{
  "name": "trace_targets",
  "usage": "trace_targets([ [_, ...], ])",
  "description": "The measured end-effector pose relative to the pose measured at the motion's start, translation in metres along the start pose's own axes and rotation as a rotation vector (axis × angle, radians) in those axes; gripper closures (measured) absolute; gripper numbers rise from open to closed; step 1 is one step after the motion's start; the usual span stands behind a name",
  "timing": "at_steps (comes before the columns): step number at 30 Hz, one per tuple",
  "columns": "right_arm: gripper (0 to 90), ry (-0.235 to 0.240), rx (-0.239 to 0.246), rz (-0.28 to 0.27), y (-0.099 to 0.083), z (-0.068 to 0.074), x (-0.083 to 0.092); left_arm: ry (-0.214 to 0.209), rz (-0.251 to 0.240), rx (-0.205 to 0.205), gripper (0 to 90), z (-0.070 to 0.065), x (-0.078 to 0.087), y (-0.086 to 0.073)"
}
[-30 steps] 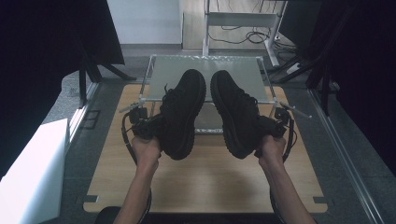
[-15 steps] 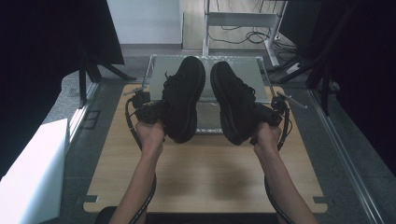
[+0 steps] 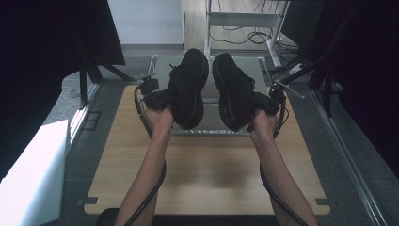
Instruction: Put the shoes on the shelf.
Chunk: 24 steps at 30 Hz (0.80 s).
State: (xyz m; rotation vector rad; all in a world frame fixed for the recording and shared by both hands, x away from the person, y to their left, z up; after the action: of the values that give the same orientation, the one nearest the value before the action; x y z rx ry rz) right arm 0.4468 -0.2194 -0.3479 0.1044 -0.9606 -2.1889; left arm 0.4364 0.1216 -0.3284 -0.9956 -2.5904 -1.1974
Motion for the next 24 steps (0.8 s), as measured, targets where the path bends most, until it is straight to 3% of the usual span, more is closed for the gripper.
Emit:
trace_targets([
  [7,75.4,-0.052,0.008,0.003,0.01,-0.002,-0.016,0.039,0.008,0.026,76.8,-0.002,-0.016,0.012],
  [14,75.4,-0.128,0.047,-0.006,0.022,-0.001,-0.028,0.064,0.017,0.043,76.2,-0.006,-0.028,0.02],
  [18,75.2,-0.156,0.062,-0.01,0.028,0.002,-0.035,0.114,0.021,0.011,75.4,-0.014,-0.035,0.027],
  [21,74.9,-0.194,0.103,-0.003,0.03,0.007,-0.041,0.148,0.027,-0.002,74.5,-0.017,-0.039,0.031],
  [24,74.8,-0.22,0.128,-0.003,0.033,0.012,-0.047,0.157,0.026,-0.009,74.5,-0.02,-0.043,0.031],
])
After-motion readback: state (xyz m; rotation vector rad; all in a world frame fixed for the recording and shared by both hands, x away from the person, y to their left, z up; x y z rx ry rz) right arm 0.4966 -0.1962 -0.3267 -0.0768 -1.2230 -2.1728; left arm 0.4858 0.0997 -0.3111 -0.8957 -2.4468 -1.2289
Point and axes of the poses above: each handheld gripper's, and its own axes: x roughly backward along the jaws, y roughly out of its top, z roughly to its left, the point moved 1 cm from there along -x, roughly forward along the jaws, and after that the axes turned 8 degrees about x, right-handed, at the moved point
